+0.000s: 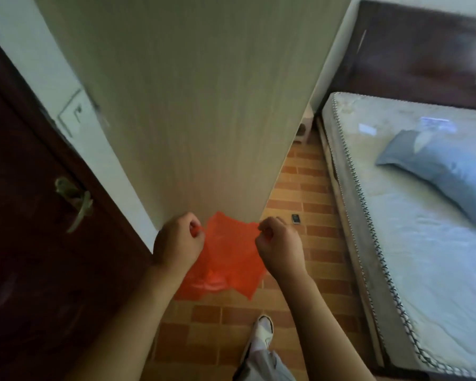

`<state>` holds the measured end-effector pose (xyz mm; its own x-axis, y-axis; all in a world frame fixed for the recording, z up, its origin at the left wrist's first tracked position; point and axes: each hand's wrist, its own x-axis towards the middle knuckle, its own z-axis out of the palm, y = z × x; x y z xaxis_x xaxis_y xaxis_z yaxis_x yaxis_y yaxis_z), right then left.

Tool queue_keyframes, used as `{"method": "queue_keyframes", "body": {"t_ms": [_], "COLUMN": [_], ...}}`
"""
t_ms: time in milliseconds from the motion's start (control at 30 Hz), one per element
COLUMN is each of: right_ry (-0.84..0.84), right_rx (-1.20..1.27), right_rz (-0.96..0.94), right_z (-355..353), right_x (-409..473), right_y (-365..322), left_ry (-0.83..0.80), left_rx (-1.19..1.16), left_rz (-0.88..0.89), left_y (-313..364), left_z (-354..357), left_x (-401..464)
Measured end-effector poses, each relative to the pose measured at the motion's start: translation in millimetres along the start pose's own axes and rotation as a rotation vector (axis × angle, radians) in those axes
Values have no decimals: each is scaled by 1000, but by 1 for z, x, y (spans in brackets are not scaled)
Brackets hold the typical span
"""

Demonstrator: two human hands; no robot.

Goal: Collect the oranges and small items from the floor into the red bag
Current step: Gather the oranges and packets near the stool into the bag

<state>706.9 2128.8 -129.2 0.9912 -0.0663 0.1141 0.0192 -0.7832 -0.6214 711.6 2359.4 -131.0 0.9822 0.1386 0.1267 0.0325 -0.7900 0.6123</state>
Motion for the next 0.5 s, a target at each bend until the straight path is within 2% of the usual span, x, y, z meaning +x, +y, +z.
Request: {"method": "queue_keyframes", "body": {"t_ms": [267, 500], "right_ry": [69, 92], "right_rx": [-72, -90], "right_rz": [59, 103], "right_z": [-99, -158], "right_x": [2, 25], "right_y": [10, 68], "left_ry": [-50, -66], "left_rx": [45, 38], "left_rz": [119, 117], "left_y": [97, 165], "left_z": [-22, 19], "left_x": [-4, 13]}}
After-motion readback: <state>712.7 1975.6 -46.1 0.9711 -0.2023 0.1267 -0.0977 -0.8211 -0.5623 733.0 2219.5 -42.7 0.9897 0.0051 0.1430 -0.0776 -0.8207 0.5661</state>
